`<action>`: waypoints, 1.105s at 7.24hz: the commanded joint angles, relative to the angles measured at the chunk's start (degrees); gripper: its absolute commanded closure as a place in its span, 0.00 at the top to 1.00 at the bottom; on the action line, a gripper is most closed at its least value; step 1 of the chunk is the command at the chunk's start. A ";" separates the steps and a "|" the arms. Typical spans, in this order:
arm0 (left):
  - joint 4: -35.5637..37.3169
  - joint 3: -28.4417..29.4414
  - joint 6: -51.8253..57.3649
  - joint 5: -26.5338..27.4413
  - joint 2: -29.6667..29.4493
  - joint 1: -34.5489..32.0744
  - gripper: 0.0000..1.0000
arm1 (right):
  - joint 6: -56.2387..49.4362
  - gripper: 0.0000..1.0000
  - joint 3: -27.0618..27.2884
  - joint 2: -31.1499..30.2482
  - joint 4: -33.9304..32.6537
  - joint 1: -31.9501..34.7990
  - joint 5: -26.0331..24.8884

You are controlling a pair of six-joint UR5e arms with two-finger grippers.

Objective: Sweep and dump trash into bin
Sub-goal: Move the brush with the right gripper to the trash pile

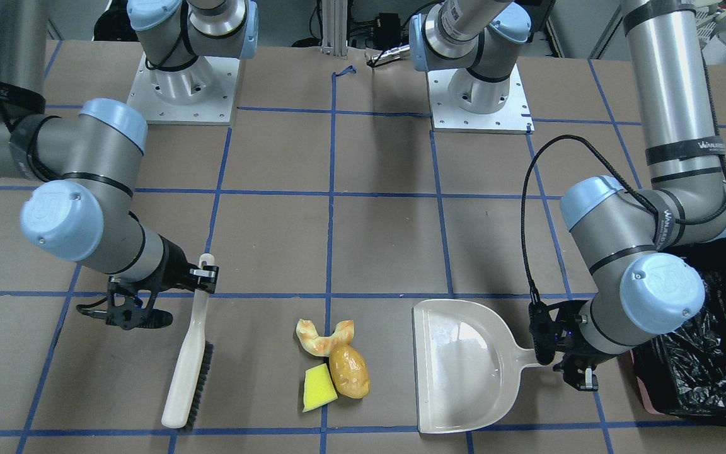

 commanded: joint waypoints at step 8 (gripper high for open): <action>0.00 0.09 0.35 0.00 0.09 0.07 0.20 | 14.77 0.00 -0.09 4.47 -7.47 14.07 1.45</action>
